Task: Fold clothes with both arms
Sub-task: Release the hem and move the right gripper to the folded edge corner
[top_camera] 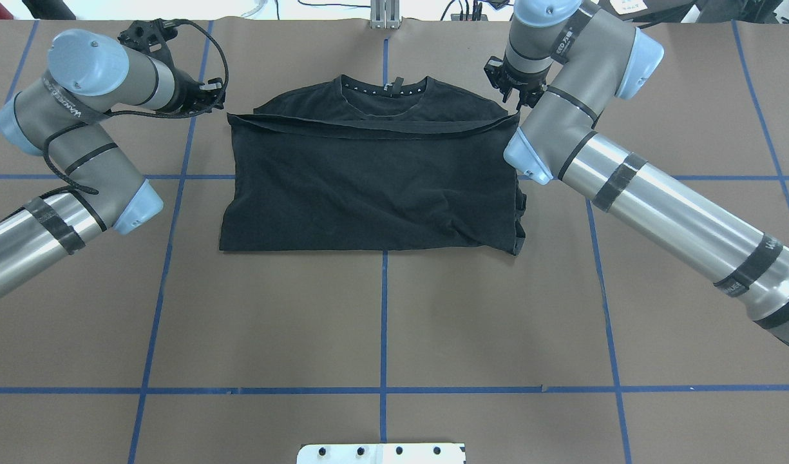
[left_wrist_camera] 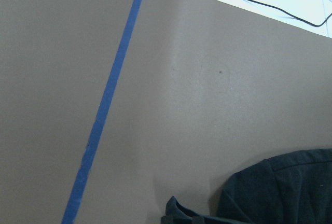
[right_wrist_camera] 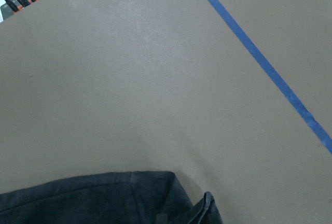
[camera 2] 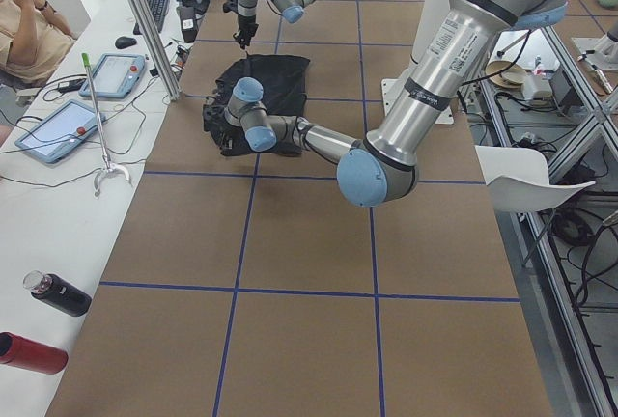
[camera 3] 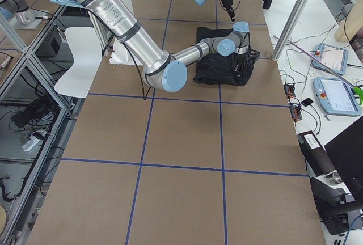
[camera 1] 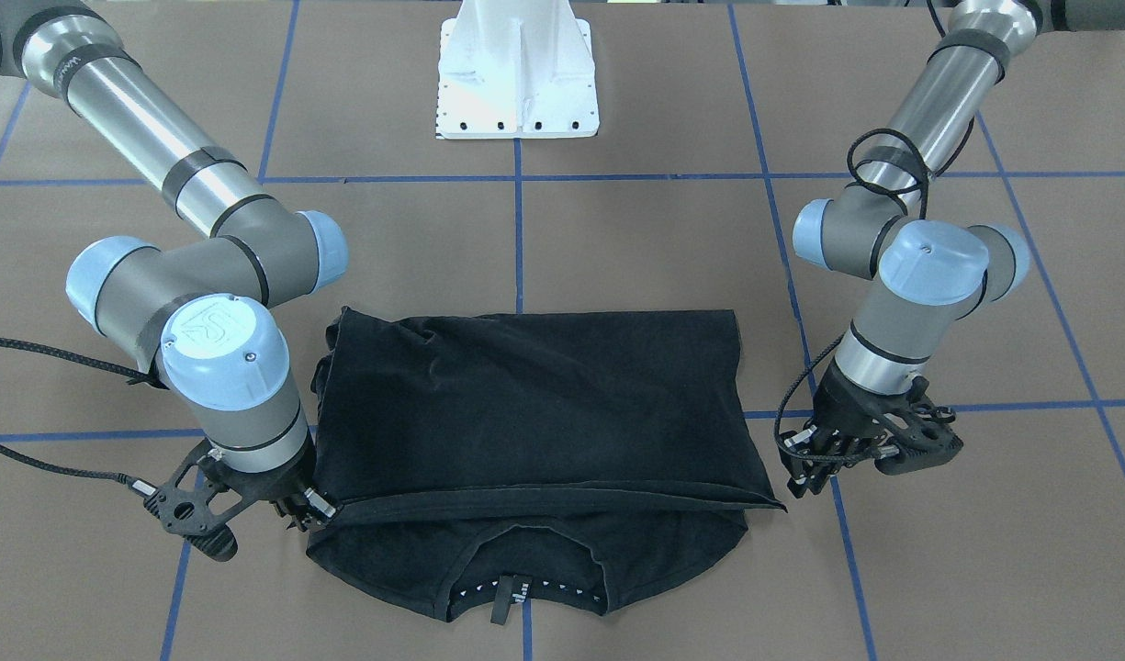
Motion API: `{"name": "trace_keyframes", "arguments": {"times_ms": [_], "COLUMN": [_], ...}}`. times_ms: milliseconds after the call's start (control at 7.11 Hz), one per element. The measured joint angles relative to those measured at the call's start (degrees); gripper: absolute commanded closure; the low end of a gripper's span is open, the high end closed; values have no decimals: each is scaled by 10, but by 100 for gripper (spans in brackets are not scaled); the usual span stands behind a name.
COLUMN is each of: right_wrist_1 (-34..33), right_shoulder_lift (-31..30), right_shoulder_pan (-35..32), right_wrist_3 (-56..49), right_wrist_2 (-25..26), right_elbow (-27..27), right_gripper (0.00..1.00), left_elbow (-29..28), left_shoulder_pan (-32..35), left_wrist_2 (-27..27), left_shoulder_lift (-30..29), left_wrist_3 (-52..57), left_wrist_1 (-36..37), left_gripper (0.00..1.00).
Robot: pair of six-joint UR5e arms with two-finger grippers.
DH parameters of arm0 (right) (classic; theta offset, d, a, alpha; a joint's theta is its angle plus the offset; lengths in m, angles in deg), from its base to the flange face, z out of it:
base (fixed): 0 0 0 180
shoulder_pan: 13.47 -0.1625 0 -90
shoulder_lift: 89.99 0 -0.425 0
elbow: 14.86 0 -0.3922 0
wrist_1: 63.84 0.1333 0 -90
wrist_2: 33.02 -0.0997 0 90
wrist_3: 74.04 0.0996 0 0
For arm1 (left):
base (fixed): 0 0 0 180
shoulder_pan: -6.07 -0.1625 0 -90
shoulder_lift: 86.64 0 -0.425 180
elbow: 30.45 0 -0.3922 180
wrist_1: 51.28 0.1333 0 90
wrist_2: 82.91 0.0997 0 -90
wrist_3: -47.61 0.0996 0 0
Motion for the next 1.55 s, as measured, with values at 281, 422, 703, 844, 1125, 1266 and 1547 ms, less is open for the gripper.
{"name": "trace_keyframes", "arguments": {"times_ms": [281, 422, 703, 844, 1125, 1266, 1547], "right_wrist_1": [2, 5, 22, 27, 32, 32, 32], "right_shoulder_lift": [-35, -89, -193, -240, -296, -306, -309], "right_shoulder_pan": [6, 25, 79, 107, 161, 188, 219], "right_wrist_3": [21, 50, 132, 155, 176, 181, 182], "right_wrist_2": [-6, -6, 2, 16, 60, 92, 126], "right_elbow": [66, 143, 273, 325, 386, 393, 394], "right_gripper": [29, 27, 27, 27, 30, 31, 36], "left_elbow": [7, 16, 26, 31, 59, 74, 88], "left_shoulder_pan": [5, 7, 8, 8, 8, 8, 8], "left_wrist_2": [-1, -2, -3, -3, -1, 1, 2], "left_shoulder_lift": [0, 3, 12, 18, 38, 45, 50], "left_wrist_3": [-1, 0, 1, 2, 2, 2, 3], "left_wrist_1": [-2, -1, -2, -2, 0, 2, 4], "left_gripper": [62, 62, 62, 62, 62, 62, 62]}}
